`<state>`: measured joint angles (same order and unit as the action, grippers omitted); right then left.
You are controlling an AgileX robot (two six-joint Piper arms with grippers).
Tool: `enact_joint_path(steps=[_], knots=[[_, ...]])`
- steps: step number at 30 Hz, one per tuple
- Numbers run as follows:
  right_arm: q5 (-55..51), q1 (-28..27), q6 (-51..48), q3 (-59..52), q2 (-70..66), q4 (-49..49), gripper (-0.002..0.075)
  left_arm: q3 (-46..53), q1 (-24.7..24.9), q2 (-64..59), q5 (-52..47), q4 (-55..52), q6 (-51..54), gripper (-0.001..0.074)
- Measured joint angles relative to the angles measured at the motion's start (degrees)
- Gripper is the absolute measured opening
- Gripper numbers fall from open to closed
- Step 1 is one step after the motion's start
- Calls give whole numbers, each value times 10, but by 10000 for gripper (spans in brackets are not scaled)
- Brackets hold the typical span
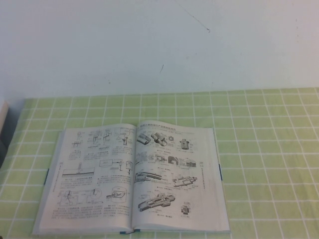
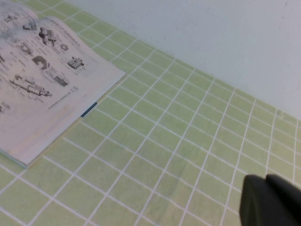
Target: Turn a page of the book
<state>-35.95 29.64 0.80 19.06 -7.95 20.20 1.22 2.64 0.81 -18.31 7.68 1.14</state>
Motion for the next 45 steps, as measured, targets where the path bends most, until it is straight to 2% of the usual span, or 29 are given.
enact_joint_path(steps=[6,11,14,18,26,29,35,45], knots=[[0,0,0,-4,1,-4,-2,-1,0,0,0,0,0,-4],[-1,-1,-2,-16,15,-100,-2,-1,0,0,-1,0,3,-4],[-1,-19,-8,-21,34,-126,-2,-1,0,0,-1,0,3,-4],[7,-86,-29,-32,77,-141,-2,-1,0,0,-1,1,3,-4],[57,-275,-79,-90,87,-194,-2,-1,0,0,-1,2,4,-4],[99,-315,-102,-125,87,-214,-2,-1,0,0,-1,2,4,-4],[156,-331,-116,-202,87,-261,-2,-1,0,0,-1,2,4,-4],[150,-332,-119,-202,87,-228,-2,-1,0,0,-1,2,4,-4]])
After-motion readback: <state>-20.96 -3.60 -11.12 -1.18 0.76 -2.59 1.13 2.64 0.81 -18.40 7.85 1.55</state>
